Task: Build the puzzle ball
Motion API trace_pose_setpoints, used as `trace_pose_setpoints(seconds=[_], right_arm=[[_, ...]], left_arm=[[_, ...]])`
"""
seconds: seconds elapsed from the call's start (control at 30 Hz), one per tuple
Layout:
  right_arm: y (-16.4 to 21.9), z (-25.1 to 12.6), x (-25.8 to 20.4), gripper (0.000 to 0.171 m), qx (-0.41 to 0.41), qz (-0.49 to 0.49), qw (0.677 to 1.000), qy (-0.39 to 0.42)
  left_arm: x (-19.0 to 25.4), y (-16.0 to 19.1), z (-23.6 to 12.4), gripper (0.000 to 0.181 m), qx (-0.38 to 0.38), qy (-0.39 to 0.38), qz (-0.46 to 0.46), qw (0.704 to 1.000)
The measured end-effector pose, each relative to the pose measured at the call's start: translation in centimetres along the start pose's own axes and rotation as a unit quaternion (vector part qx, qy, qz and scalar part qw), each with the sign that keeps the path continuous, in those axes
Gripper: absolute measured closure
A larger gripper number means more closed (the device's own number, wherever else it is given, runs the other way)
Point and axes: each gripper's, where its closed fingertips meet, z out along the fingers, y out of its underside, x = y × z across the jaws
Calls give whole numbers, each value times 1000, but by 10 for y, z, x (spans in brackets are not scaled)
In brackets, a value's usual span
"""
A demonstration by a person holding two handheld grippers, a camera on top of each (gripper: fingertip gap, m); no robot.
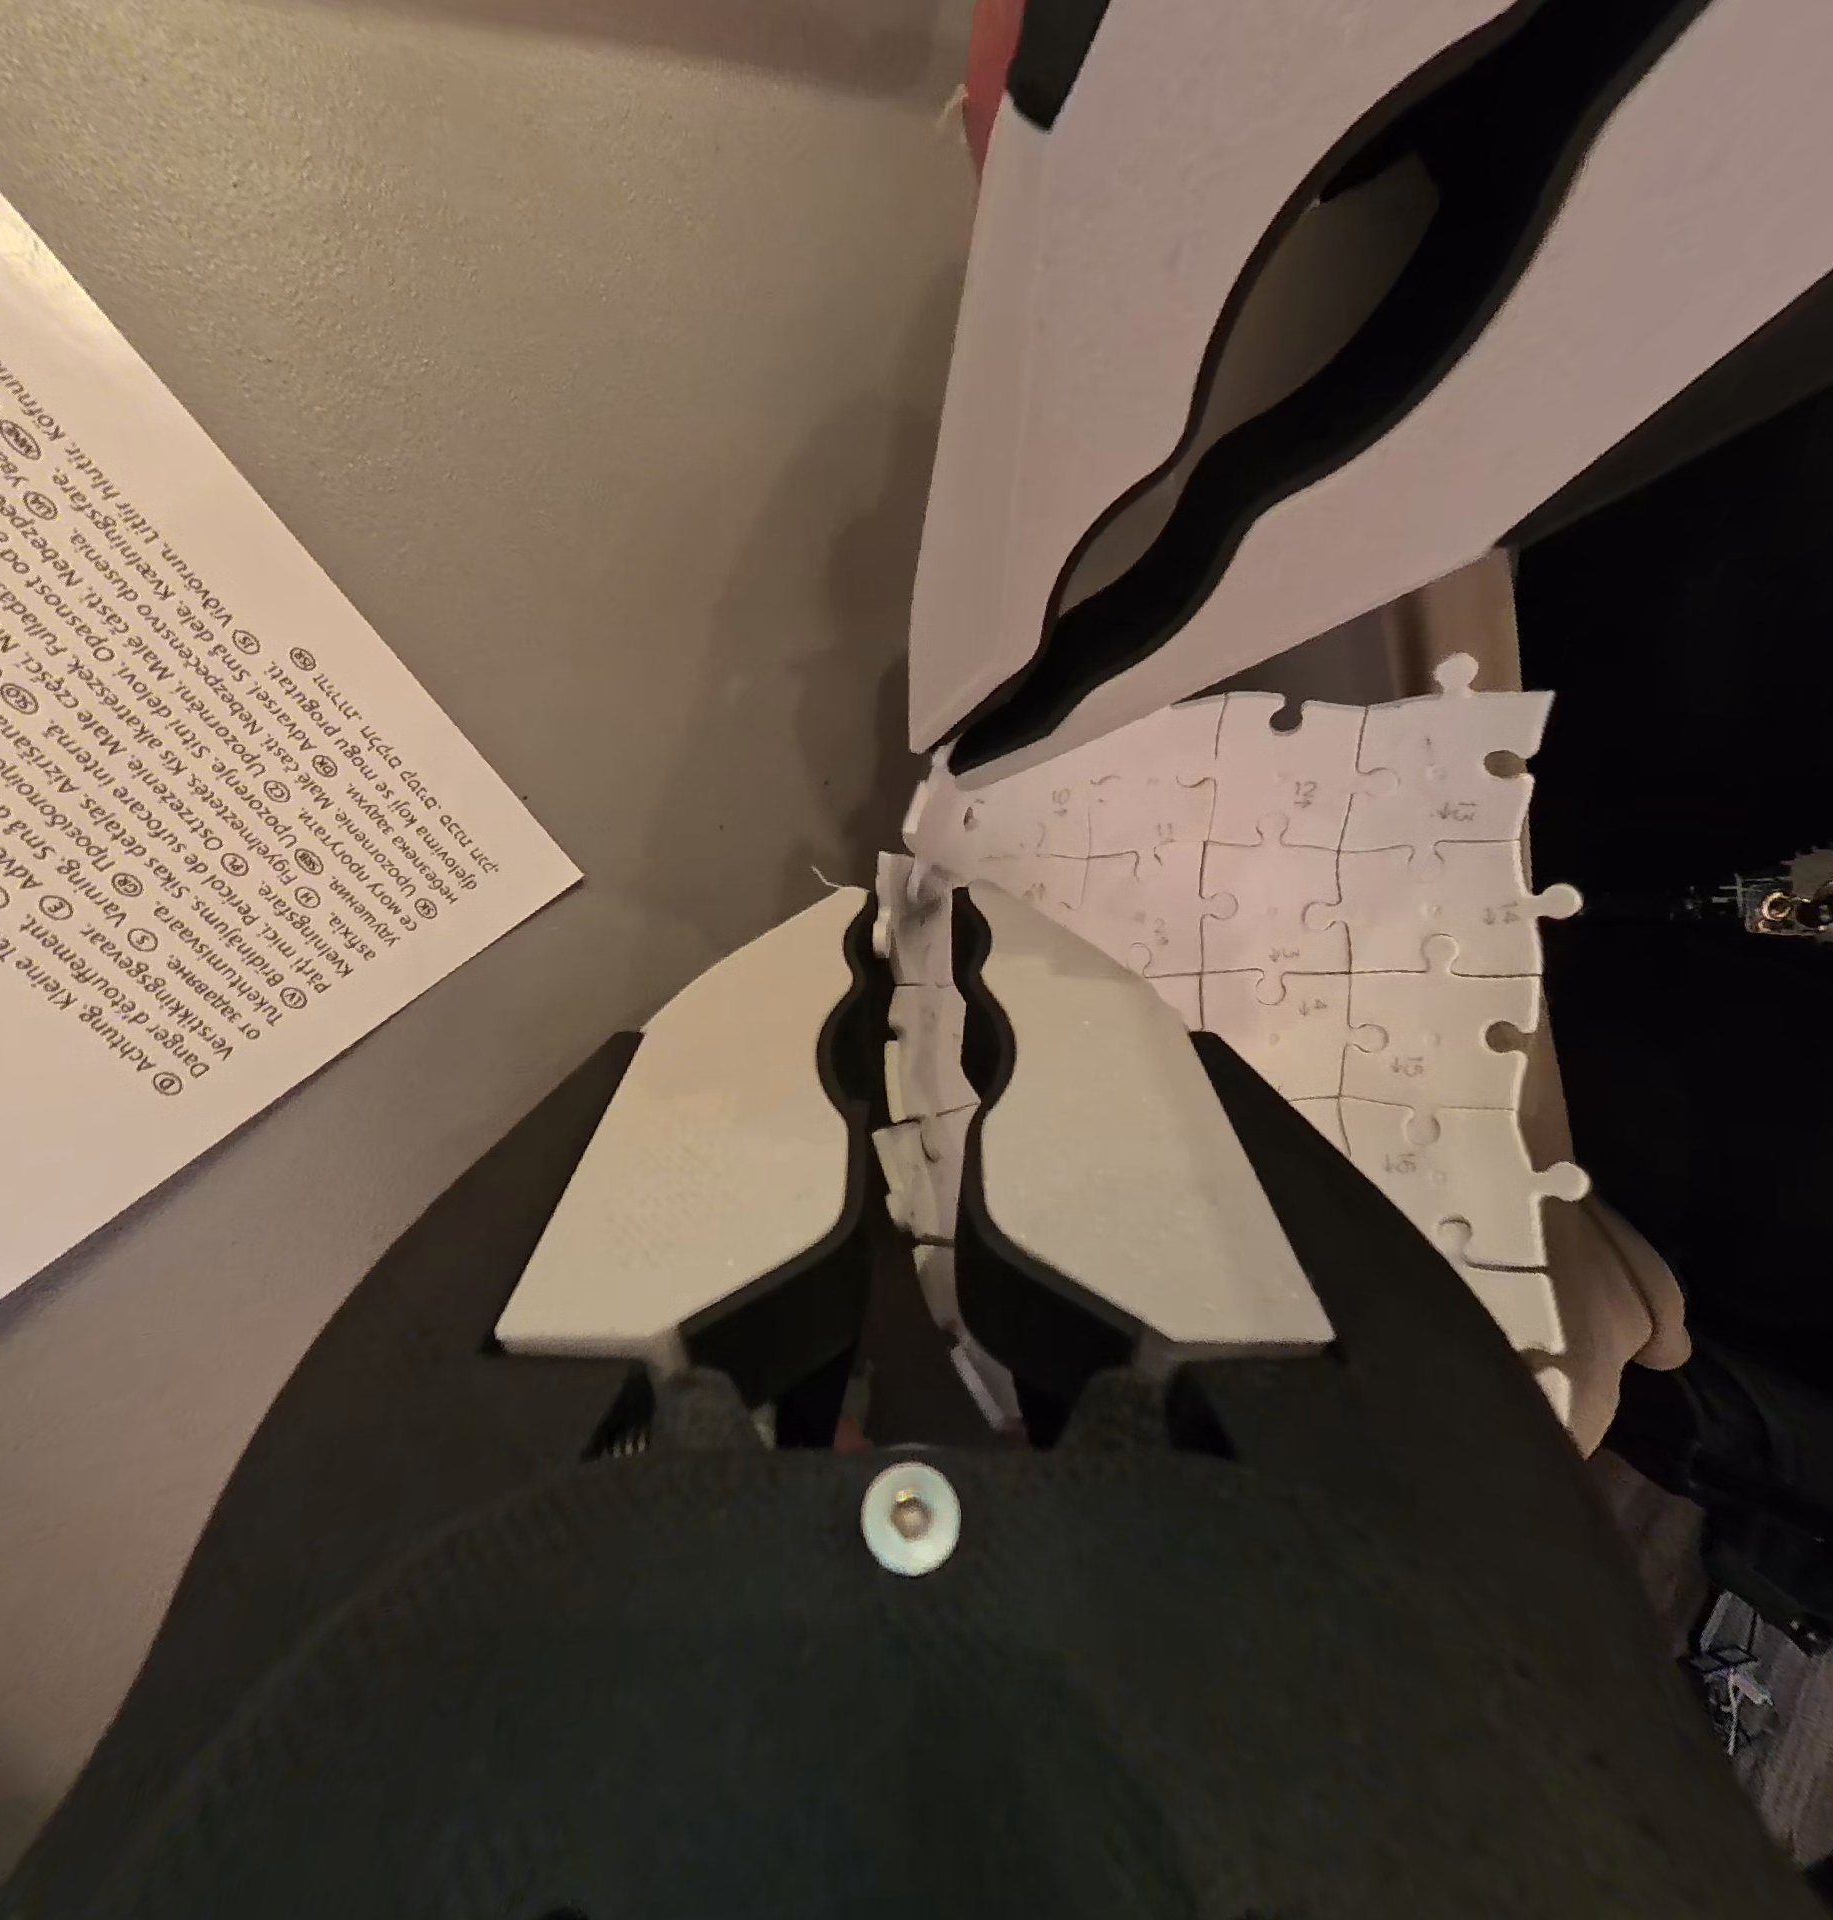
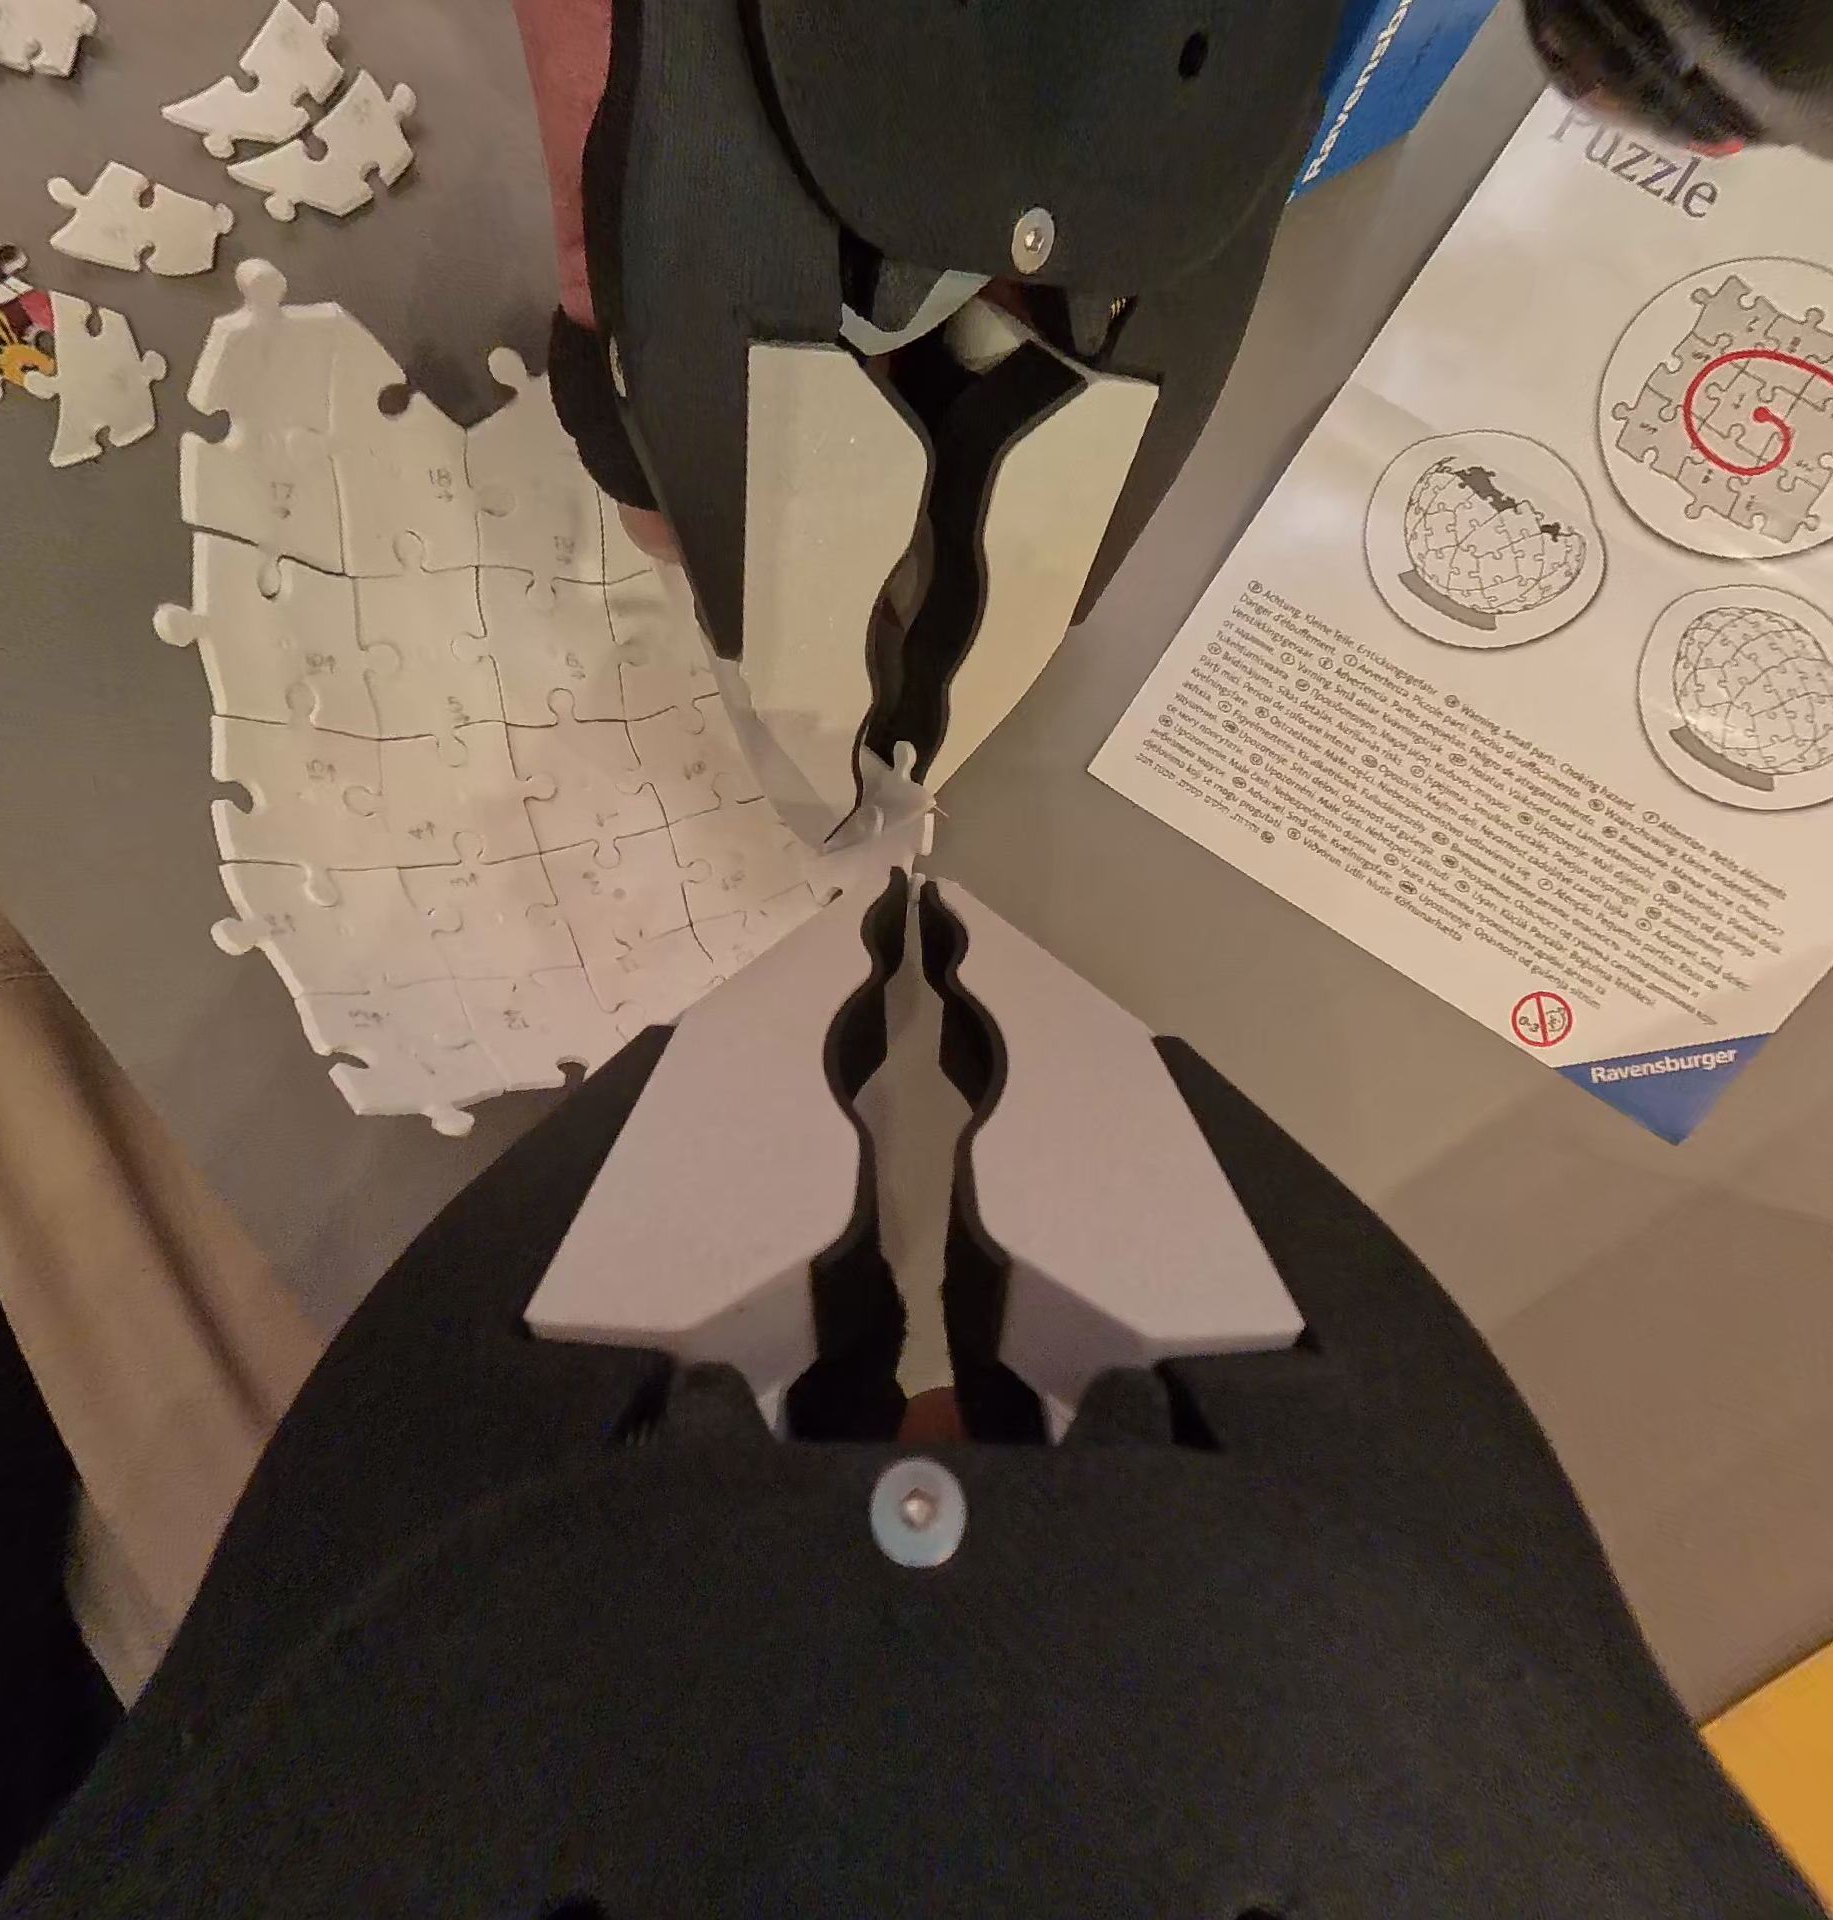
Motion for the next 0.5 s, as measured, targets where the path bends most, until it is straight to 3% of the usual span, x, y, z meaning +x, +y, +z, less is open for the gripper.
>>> trace_pose_setpoints(seconds=[0.5], right_arm=[[-1, 3, -2, 171, -48, -33, 997, -50]], left_arm=[[0, -1, 1, 172, -5, 5, -1, 1000]])
